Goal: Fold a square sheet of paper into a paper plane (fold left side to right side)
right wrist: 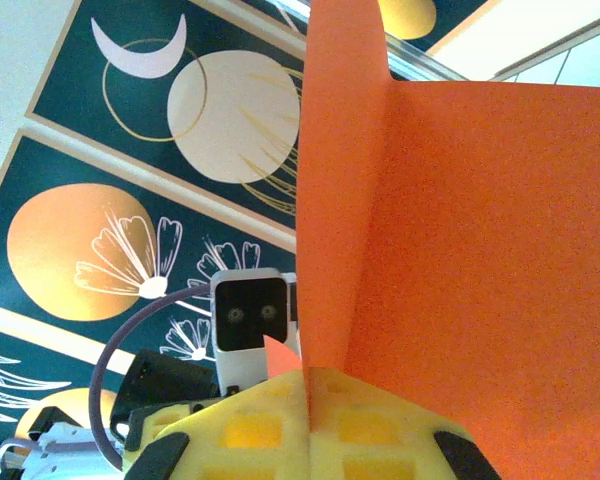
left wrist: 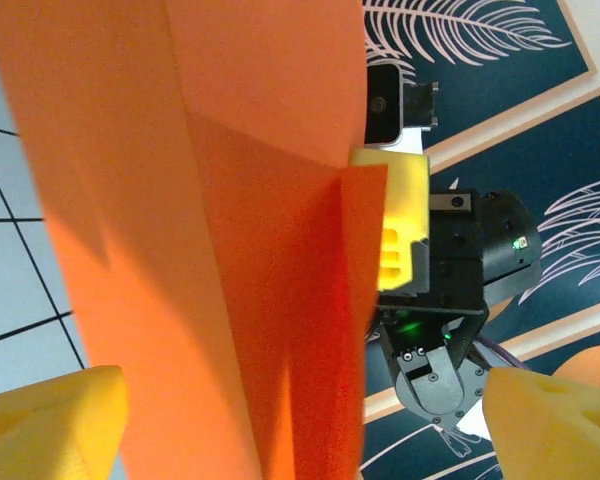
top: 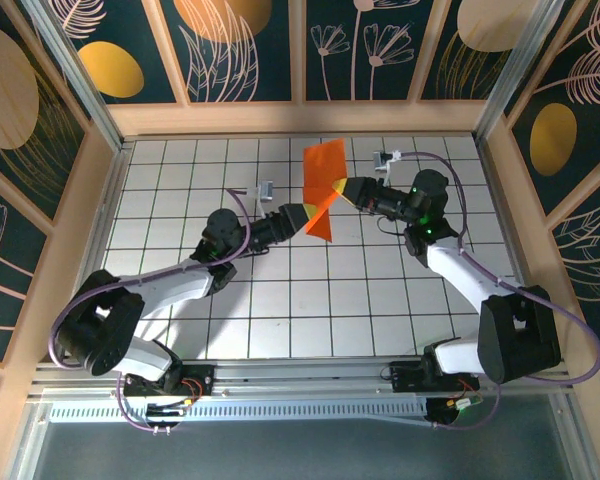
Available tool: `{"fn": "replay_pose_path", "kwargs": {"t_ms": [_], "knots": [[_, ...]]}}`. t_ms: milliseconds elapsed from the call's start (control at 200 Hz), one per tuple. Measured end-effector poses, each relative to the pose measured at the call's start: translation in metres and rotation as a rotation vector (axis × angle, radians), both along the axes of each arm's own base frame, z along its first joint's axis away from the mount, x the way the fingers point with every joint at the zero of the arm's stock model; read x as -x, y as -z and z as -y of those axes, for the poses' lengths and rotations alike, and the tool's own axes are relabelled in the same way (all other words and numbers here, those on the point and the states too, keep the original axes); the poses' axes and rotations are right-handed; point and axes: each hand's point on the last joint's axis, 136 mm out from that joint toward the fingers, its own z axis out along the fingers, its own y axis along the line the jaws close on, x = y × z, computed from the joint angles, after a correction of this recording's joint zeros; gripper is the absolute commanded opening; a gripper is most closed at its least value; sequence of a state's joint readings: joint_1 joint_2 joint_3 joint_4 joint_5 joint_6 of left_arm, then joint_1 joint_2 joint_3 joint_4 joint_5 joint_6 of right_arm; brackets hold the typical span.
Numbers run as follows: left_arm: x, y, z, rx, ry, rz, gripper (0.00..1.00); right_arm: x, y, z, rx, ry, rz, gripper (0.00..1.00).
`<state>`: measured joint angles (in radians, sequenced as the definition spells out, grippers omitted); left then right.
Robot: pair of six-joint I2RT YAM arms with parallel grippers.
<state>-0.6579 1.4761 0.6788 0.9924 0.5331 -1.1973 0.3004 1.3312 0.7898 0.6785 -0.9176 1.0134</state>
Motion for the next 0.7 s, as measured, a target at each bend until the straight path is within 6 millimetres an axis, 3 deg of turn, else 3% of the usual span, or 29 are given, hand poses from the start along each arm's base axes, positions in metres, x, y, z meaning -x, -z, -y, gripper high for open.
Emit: {"fn": "replay_pose_path", "kwargs": {"t_ms": [90,245,435,696], "knots": [[0.0,0.0,0.004,0.007,0.013,-0.008,0.81,0.001,0.0,-0.001,-0.002,-0.005,-0.004,0.0],[0.0,-0.005,0.004,0.022,0.014,-0.004,0.62,0.001,0.0,-0.002,-0.004,-0.006,-0.009,0.0],[-0.003,-0.004,0.003,0.016,-0.005,-0.002,0.36,0.001,0.0,-0.002,-0.004,-0.006,-0.01,0.12],[-0.007,0.005,0.003,-0.016,-0.023,-0.019,0.14,-0.001,0.006,0.0,0.023,0.005,0.001,0.33]]}}
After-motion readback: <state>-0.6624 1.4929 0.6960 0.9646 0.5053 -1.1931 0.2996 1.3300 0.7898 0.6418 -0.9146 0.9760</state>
